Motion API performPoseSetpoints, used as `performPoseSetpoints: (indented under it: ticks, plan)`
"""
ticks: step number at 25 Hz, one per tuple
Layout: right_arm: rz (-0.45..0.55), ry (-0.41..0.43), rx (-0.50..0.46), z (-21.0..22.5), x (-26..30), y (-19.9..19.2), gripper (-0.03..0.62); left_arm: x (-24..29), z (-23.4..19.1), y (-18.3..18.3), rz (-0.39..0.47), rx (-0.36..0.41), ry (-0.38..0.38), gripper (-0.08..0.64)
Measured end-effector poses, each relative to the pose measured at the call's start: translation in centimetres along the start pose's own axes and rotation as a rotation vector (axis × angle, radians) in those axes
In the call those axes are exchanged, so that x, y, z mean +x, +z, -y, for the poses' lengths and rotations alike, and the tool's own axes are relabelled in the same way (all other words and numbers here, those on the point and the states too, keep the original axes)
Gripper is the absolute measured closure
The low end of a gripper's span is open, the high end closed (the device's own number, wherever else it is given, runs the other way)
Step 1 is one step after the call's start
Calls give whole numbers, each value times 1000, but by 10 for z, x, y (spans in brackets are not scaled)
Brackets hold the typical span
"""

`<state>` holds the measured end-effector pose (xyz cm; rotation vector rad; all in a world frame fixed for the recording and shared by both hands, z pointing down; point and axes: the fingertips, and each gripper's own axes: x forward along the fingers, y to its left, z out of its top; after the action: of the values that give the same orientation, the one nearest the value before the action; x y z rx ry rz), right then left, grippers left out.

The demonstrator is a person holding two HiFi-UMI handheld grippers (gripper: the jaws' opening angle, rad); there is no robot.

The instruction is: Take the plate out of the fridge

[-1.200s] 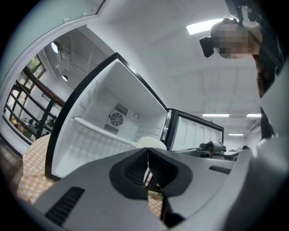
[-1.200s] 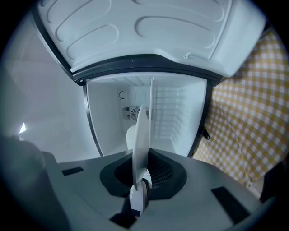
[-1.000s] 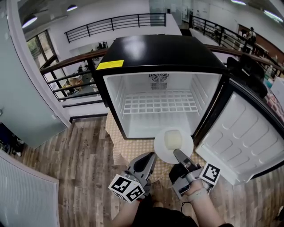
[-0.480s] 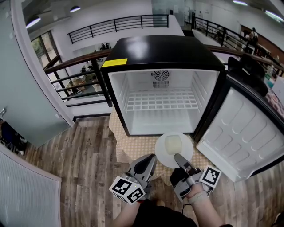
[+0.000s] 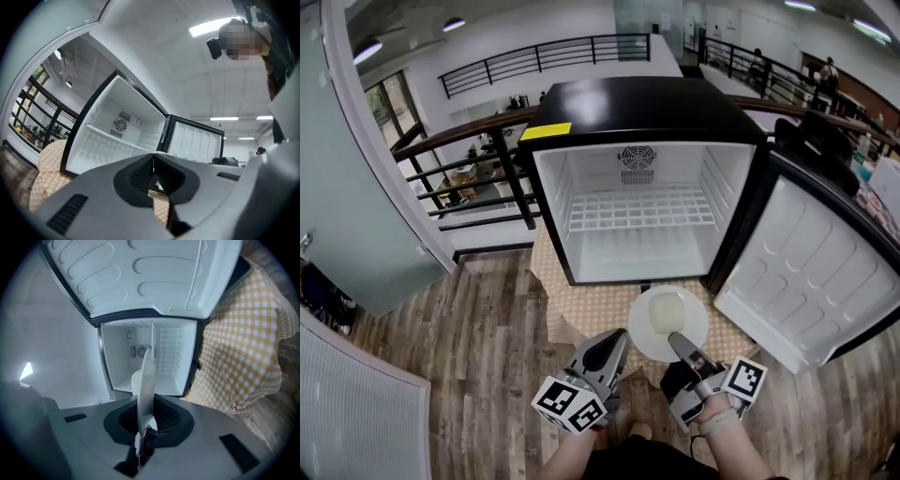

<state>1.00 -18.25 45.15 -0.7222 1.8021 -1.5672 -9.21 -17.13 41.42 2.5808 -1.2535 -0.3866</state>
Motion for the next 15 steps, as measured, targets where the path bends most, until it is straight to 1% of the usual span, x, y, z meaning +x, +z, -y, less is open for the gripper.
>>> performPoseSetpoints:
  ticks: [7,15]
  plan:
    - [15,-3,-11,-2,-30,-23,543,-27,18,0,1,-9,-14,551]
    - [26,-19,11,-8,-73,-64,543,-82,45,-6,-20,-18,-10,550]
